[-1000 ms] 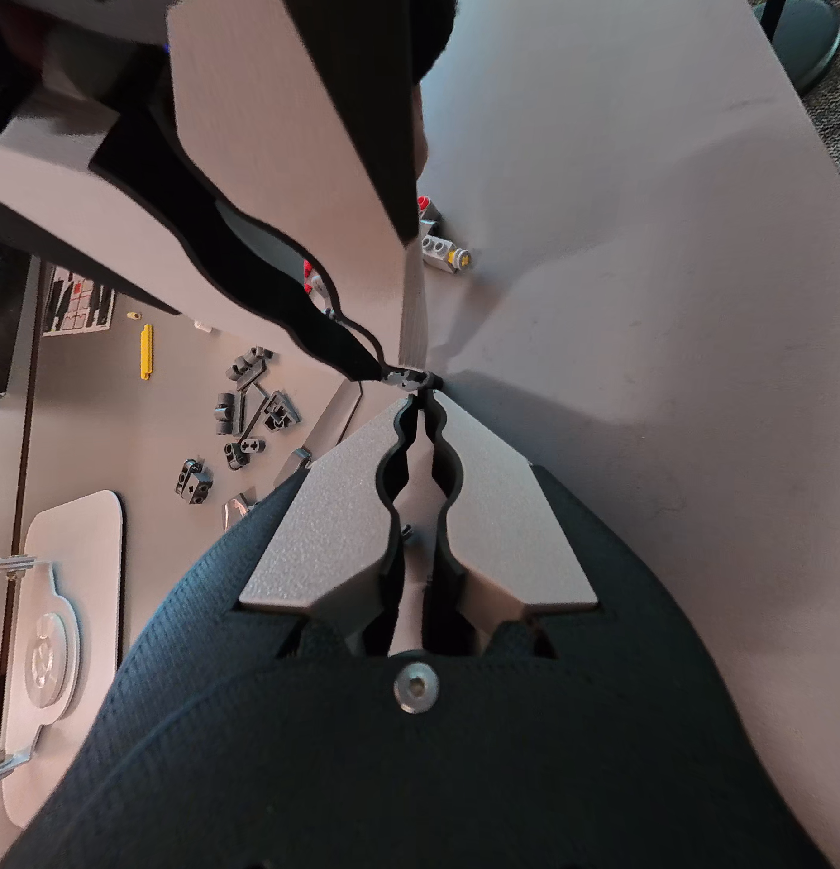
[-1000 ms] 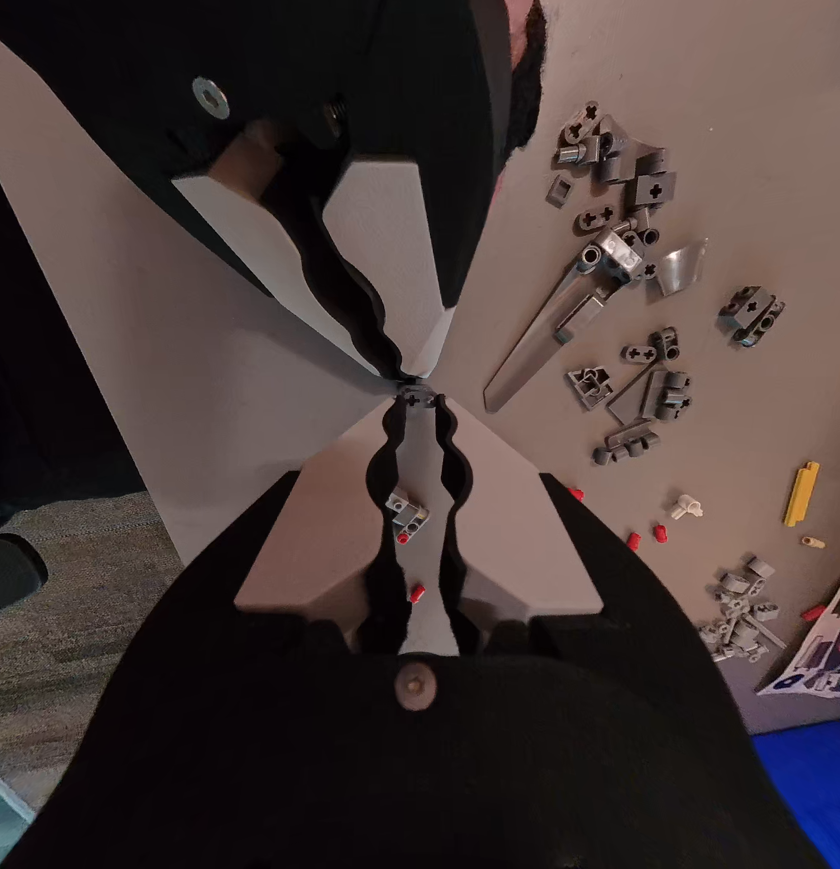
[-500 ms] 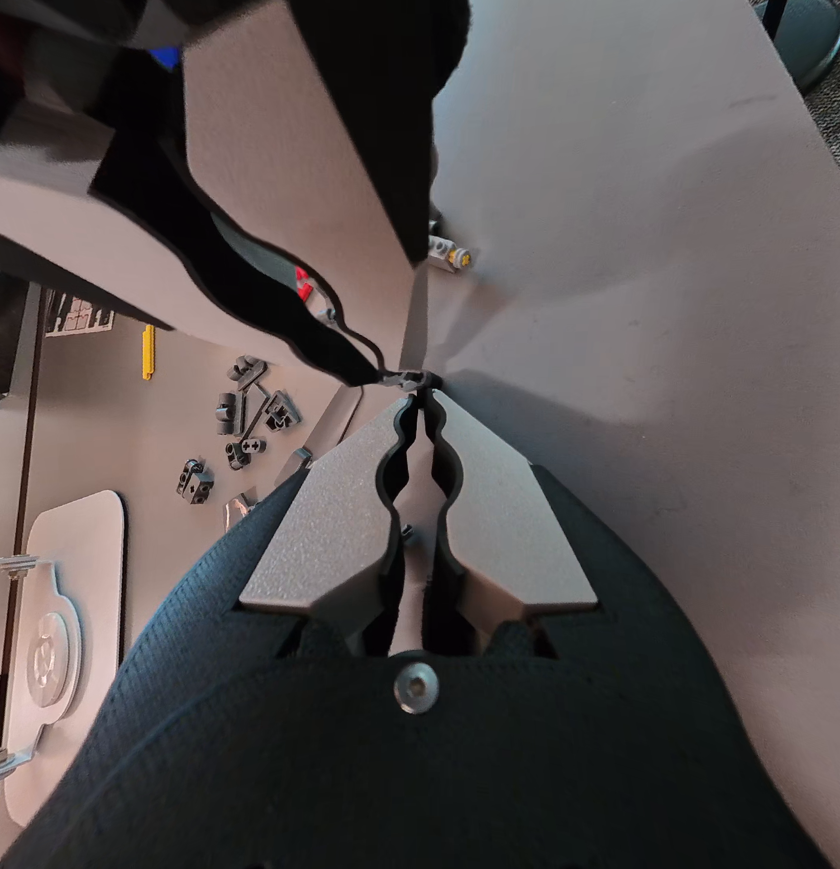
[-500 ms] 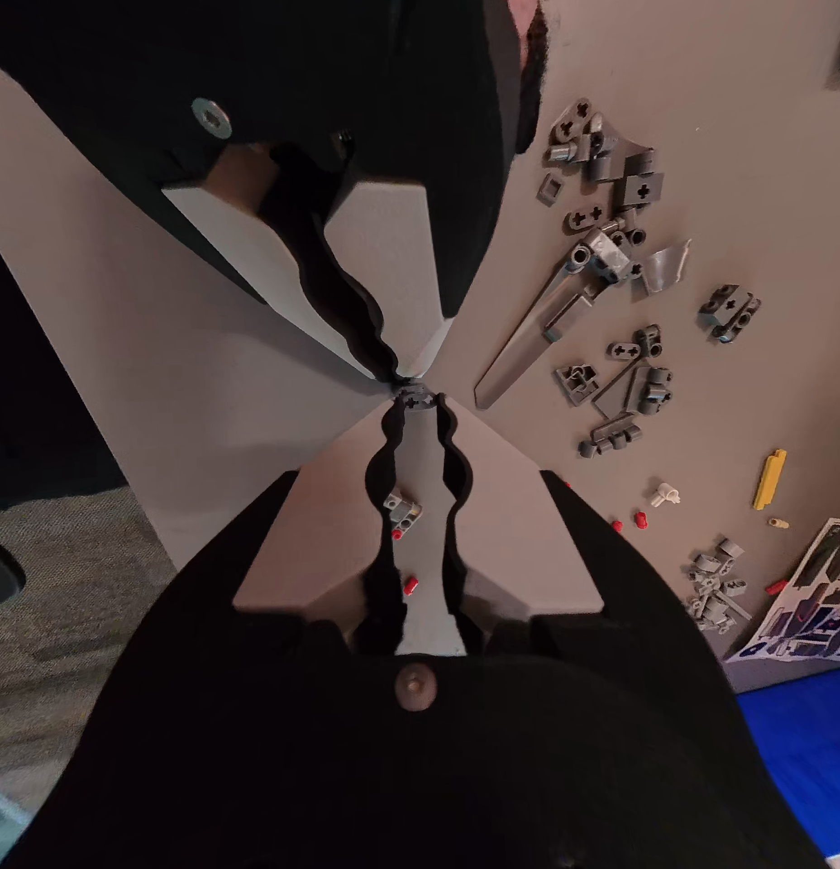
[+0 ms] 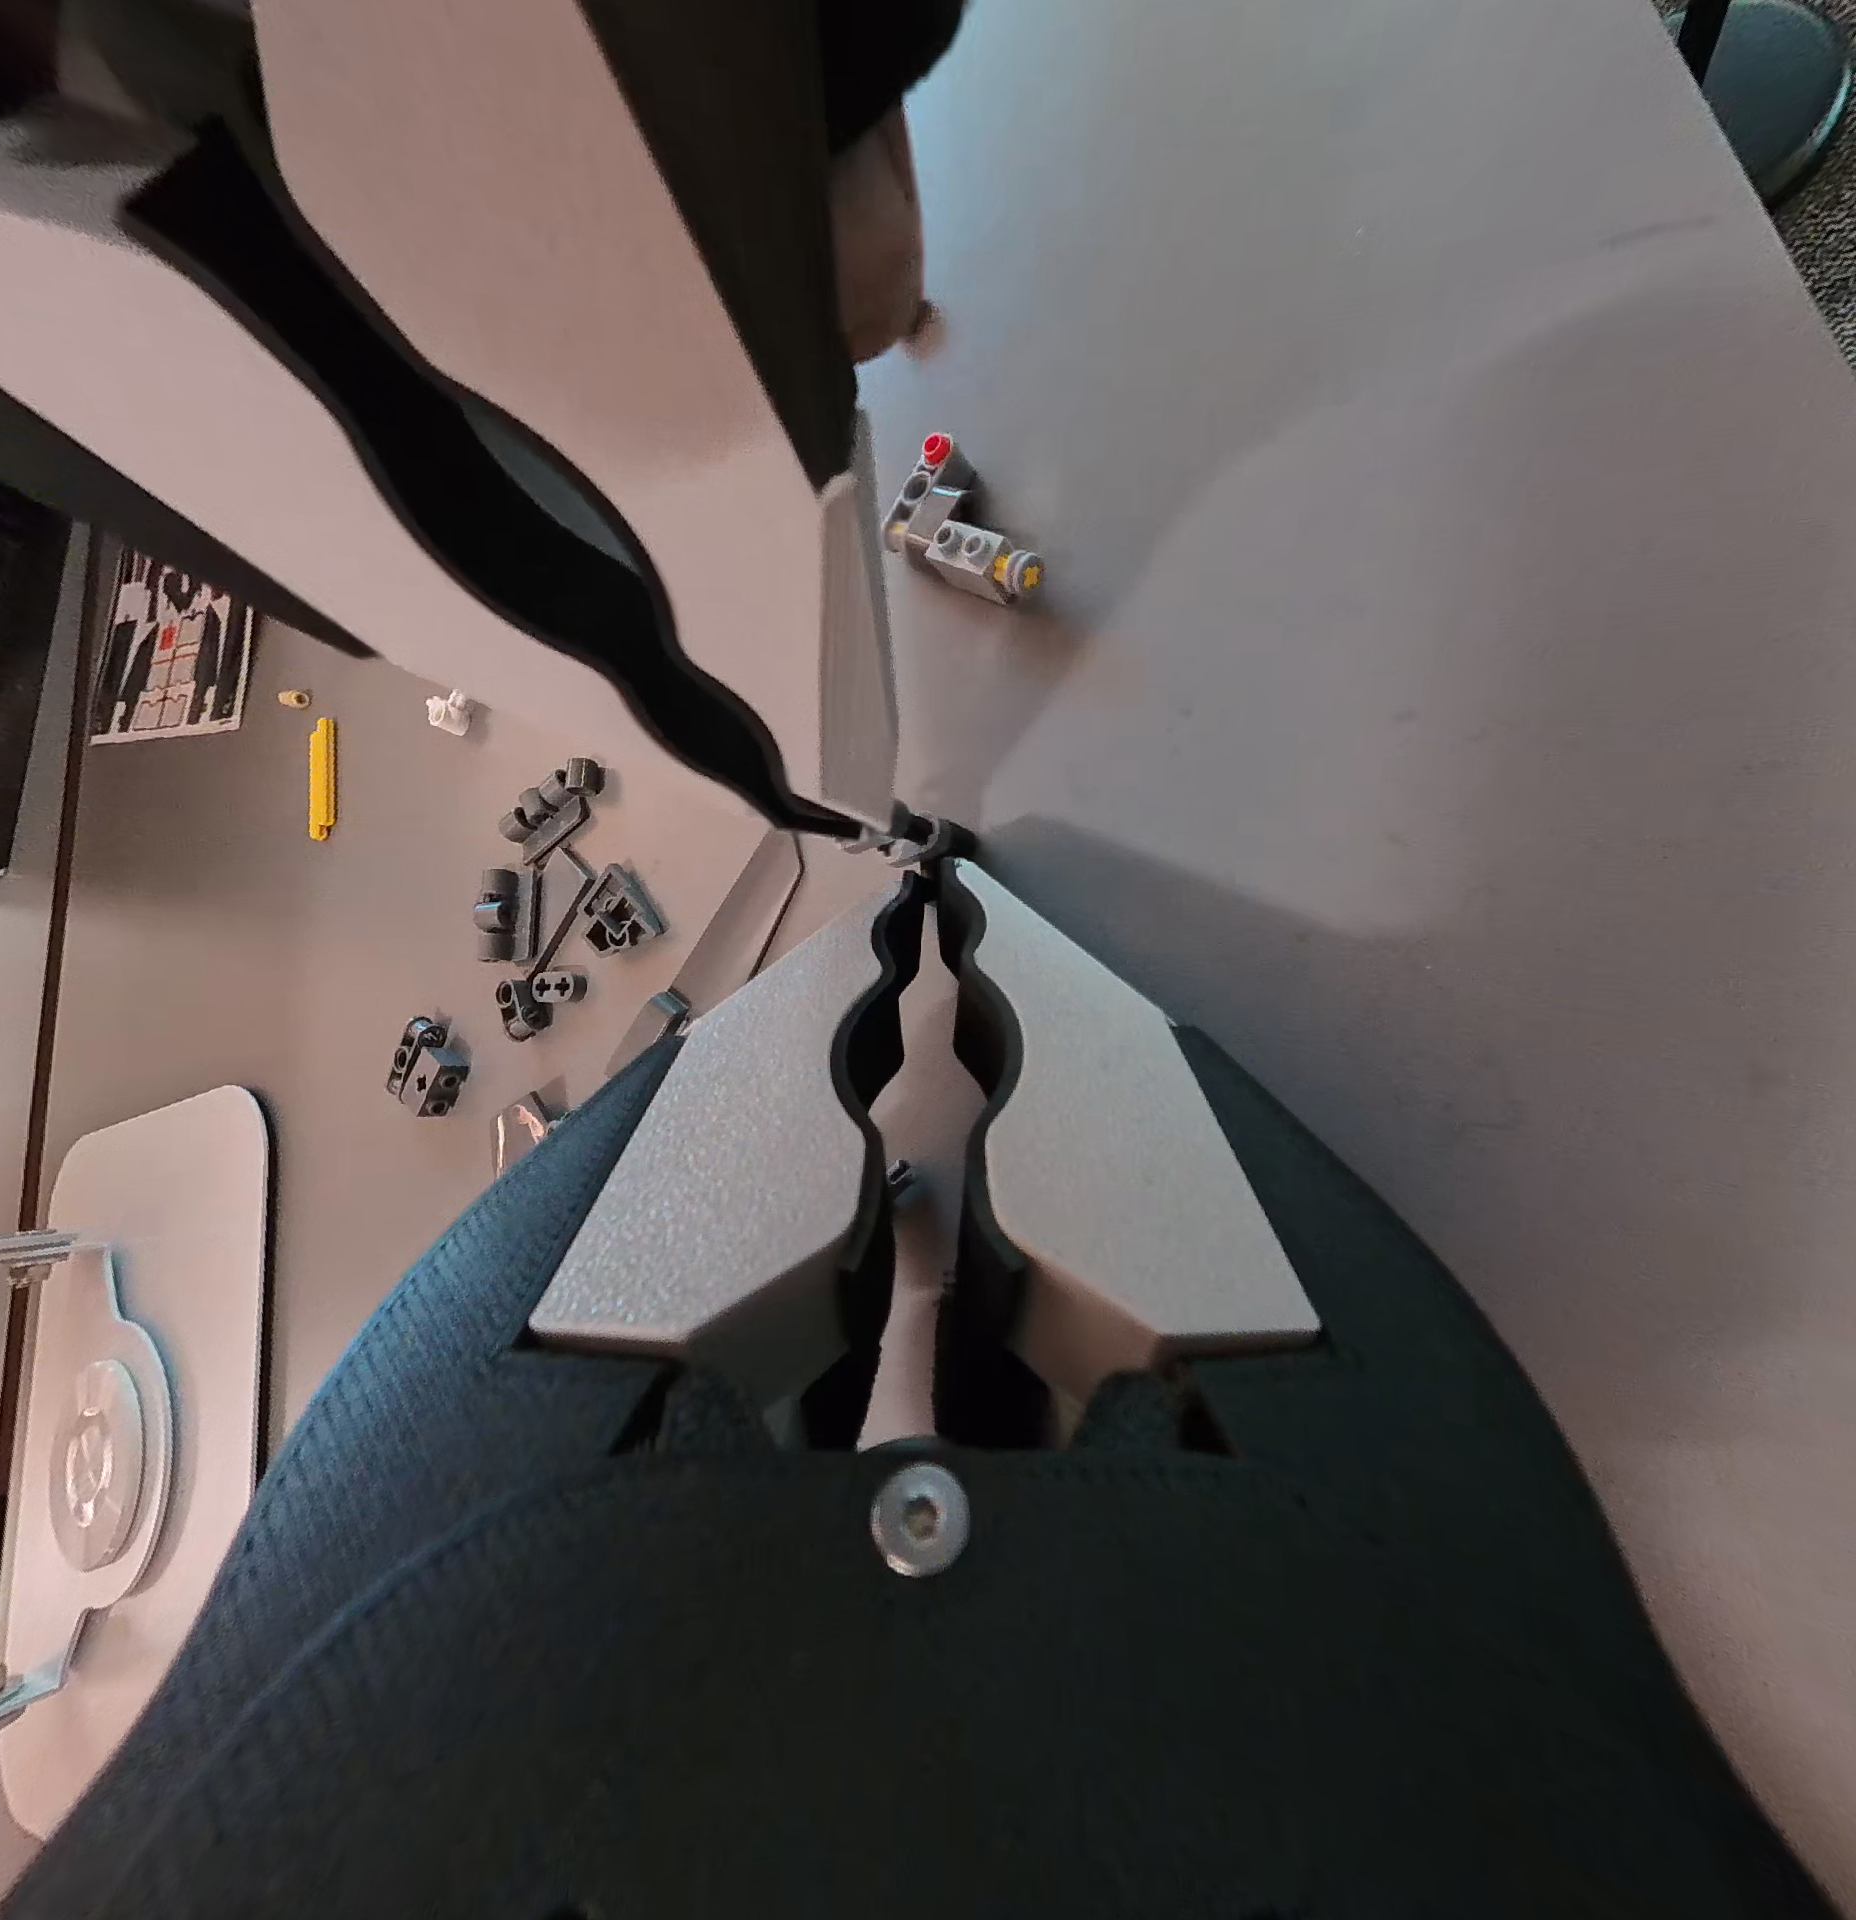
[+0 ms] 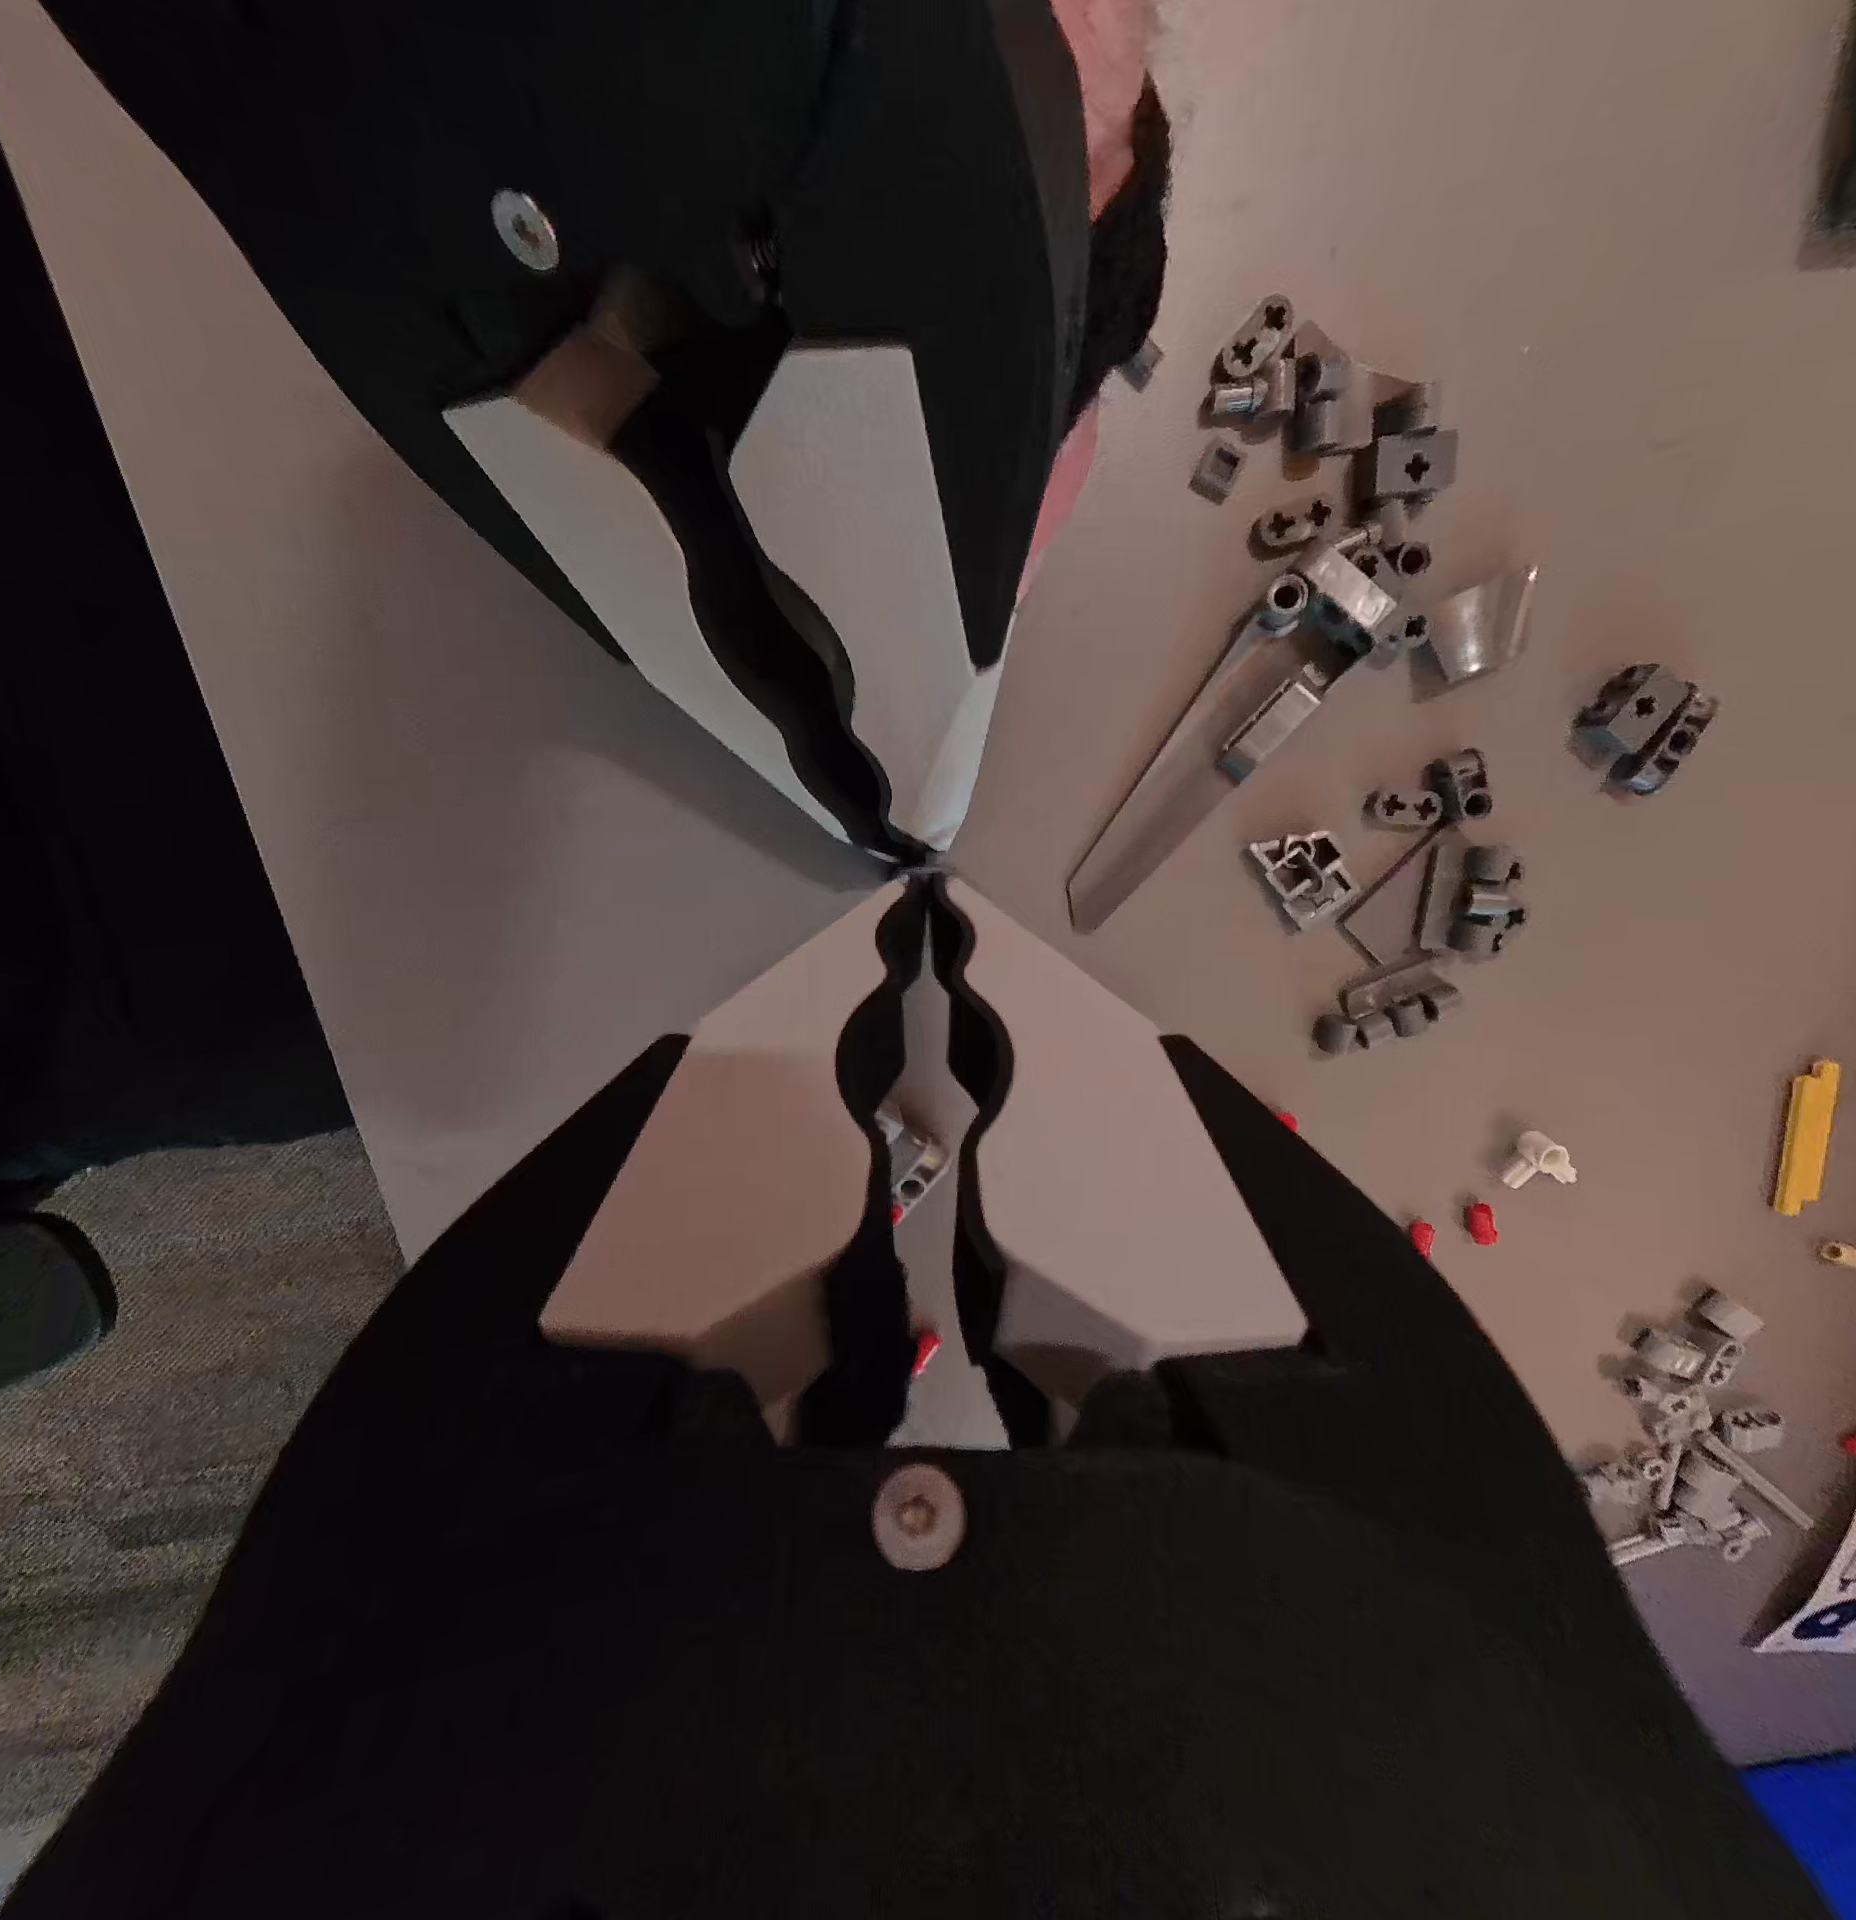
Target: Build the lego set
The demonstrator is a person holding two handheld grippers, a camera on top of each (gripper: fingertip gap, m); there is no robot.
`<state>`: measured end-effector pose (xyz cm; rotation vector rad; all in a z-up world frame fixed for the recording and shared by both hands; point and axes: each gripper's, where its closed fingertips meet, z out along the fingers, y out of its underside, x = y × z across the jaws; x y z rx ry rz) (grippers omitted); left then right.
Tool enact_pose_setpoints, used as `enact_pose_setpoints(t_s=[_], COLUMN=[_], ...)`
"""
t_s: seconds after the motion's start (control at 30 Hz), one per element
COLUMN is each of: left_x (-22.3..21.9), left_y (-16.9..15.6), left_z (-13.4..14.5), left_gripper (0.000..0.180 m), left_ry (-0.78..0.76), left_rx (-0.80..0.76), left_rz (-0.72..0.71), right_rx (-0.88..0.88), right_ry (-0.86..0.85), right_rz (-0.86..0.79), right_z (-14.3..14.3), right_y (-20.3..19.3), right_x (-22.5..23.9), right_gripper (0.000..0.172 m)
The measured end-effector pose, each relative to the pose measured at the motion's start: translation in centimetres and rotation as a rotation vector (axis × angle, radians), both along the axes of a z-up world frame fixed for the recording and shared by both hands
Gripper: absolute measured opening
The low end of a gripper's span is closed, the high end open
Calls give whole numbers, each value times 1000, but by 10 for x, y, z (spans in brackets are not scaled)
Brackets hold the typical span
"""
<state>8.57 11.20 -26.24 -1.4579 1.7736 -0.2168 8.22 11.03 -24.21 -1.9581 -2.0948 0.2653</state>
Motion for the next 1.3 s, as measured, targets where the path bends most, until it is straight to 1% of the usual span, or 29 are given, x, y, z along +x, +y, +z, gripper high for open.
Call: enact_pose_setpoints(t_s=[0.1,0.23,0.33,0.73,0.83,1.0,1.07,1.1,1.17,1.23,1.3], left_x=[0,0,0,-1,2,2,0,0,0,1,1], left_y=[0,0,0,0,-5,-4,-1,-1,-1,-1,-1], left_z=[0,0,0,0,0,0,0,0,0,1,4], left_gripper=[1,1,1,0,0,0,0,0,0,0,0], left_ry=[-1,0,0,-1,5,3,3,2,0,-12,-49], left_rx=[0,1,1,1,0,4,7,5,7,-11,-55], left_rz=[-1,-2,-2,-2,-25,-20,-13,-15,-15,-15,-13], right_rx=[5,-7,-9,-3,9,26,35,49,110,222,316], right_ry=[-15,-24,-19,-64,-93,-60,-32,-23,36,80,103], right_rz=[4,2,2,1,9,14,12,15,49,68,90], right_z=[0,-2,-1,-4,-10,-6,-2,-1,2,3,1], right_y=[0,0,0,3,5,5,4,3,0,4,7], right_x=[2,4,2,2,2,1,2,4,2,3,5], right_gripper=[1,6,2,2,3,0,13,19,25,26,23])
